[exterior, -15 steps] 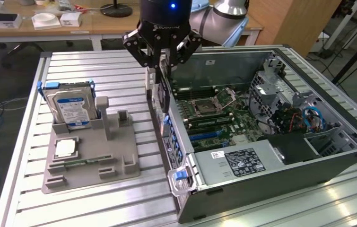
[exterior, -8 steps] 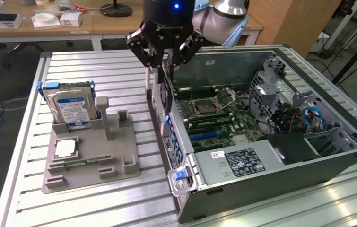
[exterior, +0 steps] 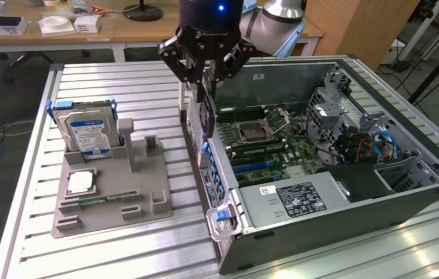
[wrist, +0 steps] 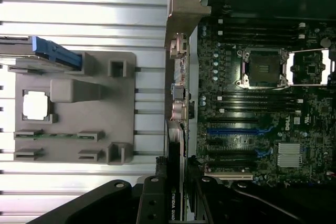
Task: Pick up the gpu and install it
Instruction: 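Pick up the gpu and move the gpu toward the slot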
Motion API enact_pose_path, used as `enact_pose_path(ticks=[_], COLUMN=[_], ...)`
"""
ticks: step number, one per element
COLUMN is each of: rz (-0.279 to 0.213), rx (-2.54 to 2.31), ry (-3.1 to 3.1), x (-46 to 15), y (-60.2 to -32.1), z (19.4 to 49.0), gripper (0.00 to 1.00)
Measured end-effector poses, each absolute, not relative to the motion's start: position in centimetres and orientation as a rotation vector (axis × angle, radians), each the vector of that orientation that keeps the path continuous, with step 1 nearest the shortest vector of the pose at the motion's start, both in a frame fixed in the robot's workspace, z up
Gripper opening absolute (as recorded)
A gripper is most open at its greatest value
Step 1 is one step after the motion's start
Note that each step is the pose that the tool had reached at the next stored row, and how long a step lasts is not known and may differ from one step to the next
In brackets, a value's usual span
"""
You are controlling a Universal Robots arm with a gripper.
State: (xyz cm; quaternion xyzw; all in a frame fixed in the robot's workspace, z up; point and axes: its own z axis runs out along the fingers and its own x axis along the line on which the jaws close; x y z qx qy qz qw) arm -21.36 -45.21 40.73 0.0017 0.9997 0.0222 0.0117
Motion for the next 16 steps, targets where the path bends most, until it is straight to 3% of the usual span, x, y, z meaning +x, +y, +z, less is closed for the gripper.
enact_pose_path(ticks=[16], rz=[0.069], rx=[0.005], ry=[3.117], x=[-20.68], y=[-45.21], z=[40.67], gripper=[0.26])
